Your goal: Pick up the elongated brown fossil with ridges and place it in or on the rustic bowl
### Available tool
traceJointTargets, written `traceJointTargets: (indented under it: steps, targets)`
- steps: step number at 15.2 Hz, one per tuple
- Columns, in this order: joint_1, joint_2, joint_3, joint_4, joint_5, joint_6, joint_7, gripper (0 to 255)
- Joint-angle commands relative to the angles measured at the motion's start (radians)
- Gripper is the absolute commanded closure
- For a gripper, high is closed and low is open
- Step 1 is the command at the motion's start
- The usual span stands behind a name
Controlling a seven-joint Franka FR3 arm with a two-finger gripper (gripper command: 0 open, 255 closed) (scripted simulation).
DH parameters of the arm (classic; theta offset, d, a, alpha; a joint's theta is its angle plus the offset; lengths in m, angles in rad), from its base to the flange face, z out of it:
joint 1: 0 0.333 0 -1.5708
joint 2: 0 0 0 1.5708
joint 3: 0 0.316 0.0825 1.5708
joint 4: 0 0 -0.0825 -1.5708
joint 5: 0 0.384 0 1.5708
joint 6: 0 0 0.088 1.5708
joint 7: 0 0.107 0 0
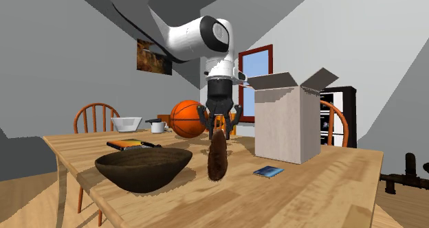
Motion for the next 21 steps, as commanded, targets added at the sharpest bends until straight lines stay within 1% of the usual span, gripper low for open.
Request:
traceJointTargets:
  steps: [1,8,9,10,11,12,13,14,15,16,21]
  targets:
    - [0.0,-0.001,0.0,0.027,0.0,-0.029,-0.002,255]
    - [0.003,0.007,0.001,0.133,0.0,-0.126,-0.005,255]
    - [0.002,0.008,0.0,0.118,-0.001,-0.11,-0.005,255]
    - [0.002,0.008,0.0,0.118,-0.001,-0.11,-0.005,0]
    - [-0.039,-0.151,-0.01,-0.13,0.087,0.119,-0.044,0]
    - [-0.063,-0.283,-0.028,-0.346,0.187,0.336,-0.103,0]
    - [-0.061,-0.389,-0.058,-0.538,0.308,0.546,-0.186,0]
    - [-0.025,-0.468,-0.104,-0.706,0.462,0.749,-0.304,0]
    - [0.068,-0.517,-0.182,-0.845,0.674,0.948,-0.479,0]
    - [0.08,-0.52,-0.191,-0.852,0.688,0.96,-0.491,0]
    - [0.11,-0.446,-0.195,-0.834,0.739,1.017,-0.53,0]
